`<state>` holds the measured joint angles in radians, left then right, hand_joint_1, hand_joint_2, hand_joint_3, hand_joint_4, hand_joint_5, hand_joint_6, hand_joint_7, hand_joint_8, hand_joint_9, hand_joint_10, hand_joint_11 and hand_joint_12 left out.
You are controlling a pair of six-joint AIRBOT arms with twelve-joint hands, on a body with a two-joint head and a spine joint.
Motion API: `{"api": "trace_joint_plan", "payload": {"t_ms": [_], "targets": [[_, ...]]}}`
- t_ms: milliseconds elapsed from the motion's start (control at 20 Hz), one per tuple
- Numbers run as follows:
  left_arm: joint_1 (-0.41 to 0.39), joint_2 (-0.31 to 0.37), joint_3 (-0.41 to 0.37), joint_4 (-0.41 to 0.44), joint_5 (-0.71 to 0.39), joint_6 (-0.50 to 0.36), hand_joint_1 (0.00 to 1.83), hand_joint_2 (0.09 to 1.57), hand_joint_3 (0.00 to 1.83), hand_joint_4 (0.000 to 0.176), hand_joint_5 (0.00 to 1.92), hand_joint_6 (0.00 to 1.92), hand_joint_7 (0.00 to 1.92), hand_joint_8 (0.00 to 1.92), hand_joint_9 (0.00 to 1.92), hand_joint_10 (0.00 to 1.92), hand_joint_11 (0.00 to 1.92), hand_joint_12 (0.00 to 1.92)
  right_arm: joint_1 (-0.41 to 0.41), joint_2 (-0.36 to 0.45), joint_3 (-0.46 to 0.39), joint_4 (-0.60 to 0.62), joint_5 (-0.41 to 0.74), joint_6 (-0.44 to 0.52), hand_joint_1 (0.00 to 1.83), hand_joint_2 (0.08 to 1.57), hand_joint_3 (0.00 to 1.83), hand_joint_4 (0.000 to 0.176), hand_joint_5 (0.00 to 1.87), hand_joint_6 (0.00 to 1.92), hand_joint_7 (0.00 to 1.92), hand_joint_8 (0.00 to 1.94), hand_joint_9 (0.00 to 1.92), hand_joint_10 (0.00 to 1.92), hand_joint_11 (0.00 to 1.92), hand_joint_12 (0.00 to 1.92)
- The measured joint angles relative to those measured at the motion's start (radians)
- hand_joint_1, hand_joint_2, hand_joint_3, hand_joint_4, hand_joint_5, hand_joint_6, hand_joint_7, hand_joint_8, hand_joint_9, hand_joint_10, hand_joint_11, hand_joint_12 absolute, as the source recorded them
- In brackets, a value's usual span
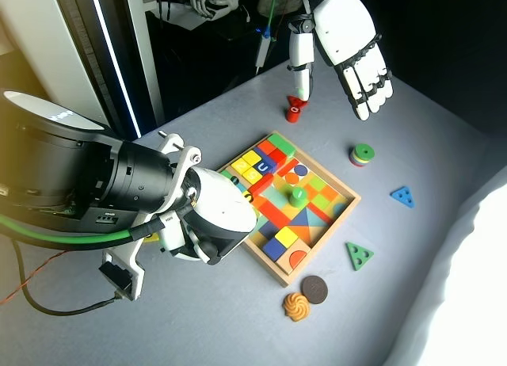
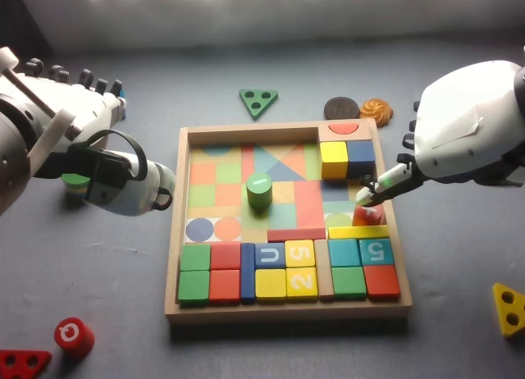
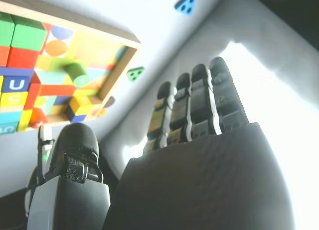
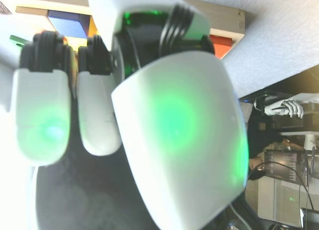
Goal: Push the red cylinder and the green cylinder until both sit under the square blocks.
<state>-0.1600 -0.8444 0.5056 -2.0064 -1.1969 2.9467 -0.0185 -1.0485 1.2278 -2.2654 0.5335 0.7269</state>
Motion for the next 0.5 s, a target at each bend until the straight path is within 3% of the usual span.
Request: {"api": "trace_joint_plan", "payload": {"t_ms": [300,500], "targets": [[0.0,0.0,0.0,0.0,0.002,0.0,0.0,1.28,0.0,0.0,0.0,0.0,0.0,0.0,0.0,0.0,0.0,0.0,-0.039,0.008,0.0,0.009,-0.015,0.003,1.78,0.89,0.65,0.0,0.25,0.0,1.58,1.94,1.75,1.92,1.81,1.92],[0.0,0.0,0.0,0.0,0.002,0.0,0.0,1.27,0.0,0.0,0.0,0.0,0.0,0.0,0.0,0.0,0.0,0.0,-0.049,0.018,0.0,0.01,-0.017,0.003,1.76,0.88,0.71,0.0,0.22,0.0,1.61,1.94,1.77,1.92,1.82,1.92]]}}
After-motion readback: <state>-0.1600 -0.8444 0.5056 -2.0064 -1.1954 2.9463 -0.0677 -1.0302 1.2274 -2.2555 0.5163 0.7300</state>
